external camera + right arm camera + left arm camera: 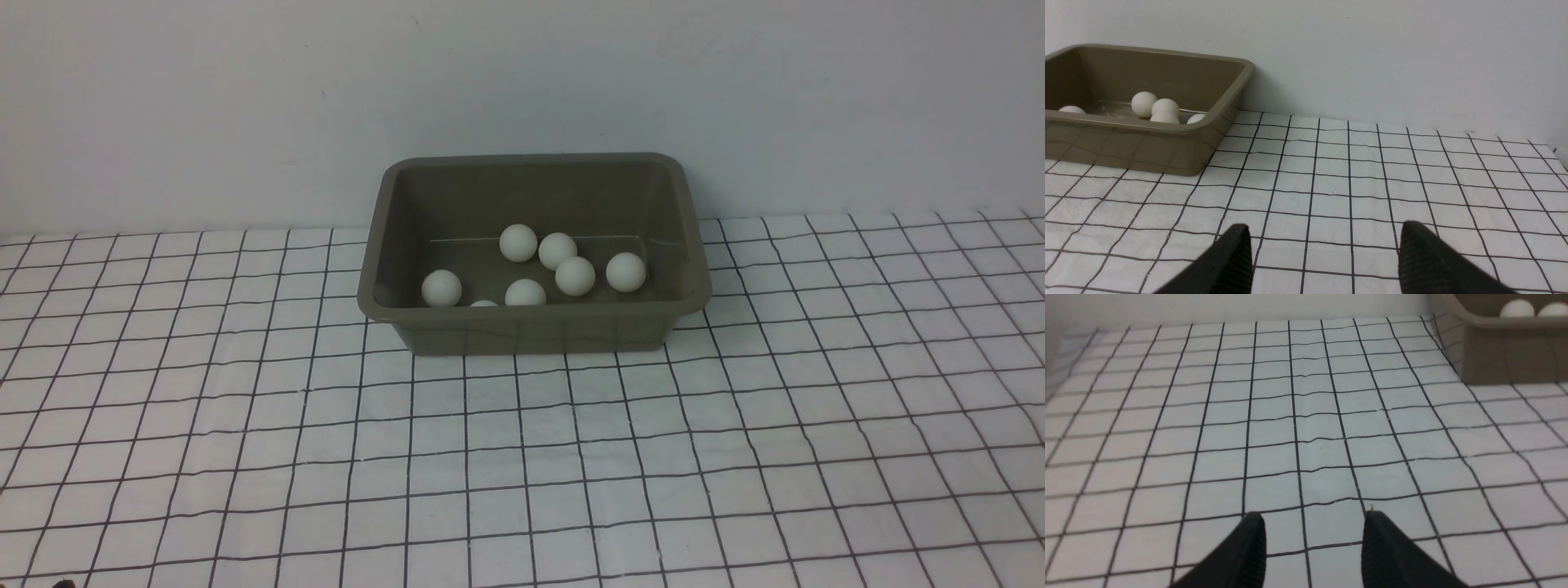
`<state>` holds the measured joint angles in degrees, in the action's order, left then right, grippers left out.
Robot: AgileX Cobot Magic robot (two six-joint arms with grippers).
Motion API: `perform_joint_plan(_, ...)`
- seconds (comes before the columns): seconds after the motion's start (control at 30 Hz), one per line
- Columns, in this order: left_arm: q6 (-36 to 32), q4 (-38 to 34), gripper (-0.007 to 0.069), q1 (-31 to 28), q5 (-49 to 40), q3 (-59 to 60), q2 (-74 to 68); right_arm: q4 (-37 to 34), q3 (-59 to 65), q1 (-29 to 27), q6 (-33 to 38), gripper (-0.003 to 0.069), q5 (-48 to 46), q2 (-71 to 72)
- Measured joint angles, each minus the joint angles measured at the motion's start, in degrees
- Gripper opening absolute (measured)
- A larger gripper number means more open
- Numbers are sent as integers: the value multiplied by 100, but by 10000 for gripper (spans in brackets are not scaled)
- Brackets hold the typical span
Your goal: Put the table tennis balls into the box on the white checkered tablecloth.
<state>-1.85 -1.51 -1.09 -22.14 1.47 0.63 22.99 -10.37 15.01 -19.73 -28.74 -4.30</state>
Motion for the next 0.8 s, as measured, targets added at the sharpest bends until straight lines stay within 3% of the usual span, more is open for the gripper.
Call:
perform_joint_plan(0.1, -942, -195, 300, 0, 0, 0, 0, 0, 0, 0, 0, 442, 0, 0)
perform_joint_plan(0.2, -1134, -334, 300, 0, 6, 0, 0, 0, 0, 0, 0, 442, 0, 0)
perform_joint_plan(0.63, 114, -280, 300, 0, 6, 0, 0, 0, 0, 0, 0, 442, 0, 0)
perform_joint_plan(0.8, 216, -274, 300, 0, 6, 0, 0, 0, 0, 0, 0, 442, -1, 0)
